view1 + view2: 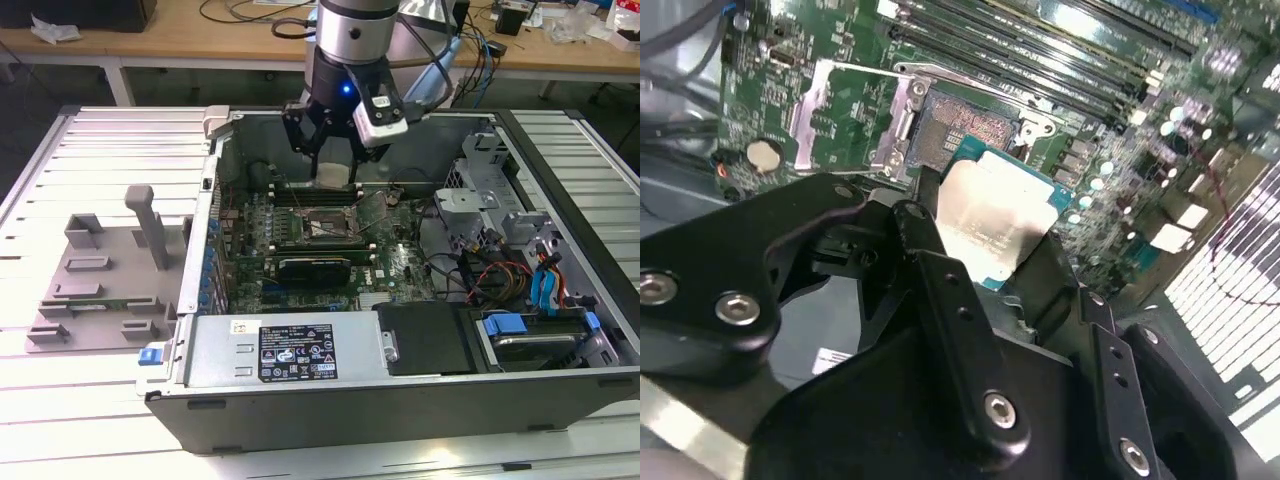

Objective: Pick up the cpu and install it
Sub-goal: 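Place the cpu into insertion slot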

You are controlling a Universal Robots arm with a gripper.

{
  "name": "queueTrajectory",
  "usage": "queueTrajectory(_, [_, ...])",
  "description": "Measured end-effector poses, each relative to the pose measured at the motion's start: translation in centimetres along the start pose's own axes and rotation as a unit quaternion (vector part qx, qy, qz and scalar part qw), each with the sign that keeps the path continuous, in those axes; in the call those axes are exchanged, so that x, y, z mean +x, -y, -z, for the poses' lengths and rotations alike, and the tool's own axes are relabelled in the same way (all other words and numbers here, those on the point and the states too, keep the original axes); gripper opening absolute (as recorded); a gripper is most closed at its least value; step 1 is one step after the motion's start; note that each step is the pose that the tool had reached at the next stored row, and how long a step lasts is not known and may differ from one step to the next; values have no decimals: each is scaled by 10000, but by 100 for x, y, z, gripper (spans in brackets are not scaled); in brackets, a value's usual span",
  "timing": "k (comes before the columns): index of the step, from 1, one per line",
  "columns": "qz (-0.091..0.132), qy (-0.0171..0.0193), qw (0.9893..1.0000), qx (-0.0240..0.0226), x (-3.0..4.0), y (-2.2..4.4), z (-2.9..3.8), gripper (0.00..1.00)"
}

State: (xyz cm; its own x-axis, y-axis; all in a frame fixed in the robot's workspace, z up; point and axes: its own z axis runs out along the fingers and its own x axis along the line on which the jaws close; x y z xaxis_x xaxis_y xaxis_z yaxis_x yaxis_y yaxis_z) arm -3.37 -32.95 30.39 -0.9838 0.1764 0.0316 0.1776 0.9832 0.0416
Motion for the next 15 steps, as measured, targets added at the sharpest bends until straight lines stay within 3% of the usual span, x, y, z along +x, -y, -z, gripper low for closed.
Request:
queueTrajectory(2, [-364,15,9993,-12,0,0,-3,55])
queueTrajectory(3, [-559,23,9984,-18,0,0,-5,55])
queueTrajectory(5, [-915,38,9958,-29,0,0,-8,55])
queueTrajectory(6, [-1081,45,9941,-34,0,0,-10,55])
queueTrajectory(7, [-1280,53,9918,-40,0,1,-12,55])
queueTrajectory(9, [-1461,61,9892,-46,-1,0,-13,55])
queueTrajectory(10, [-1658,69,9861,-52,0,1,-14,55])
queueTrajectory(12, [-1906,80,9816,-60,-1,1,-15,55])
queueTrajectory(13, [-1967,82,9804,-62,-1,1,-15,55])
queueTrajectory(15, [-2320,97,9726,-73,0,1,-17,55])
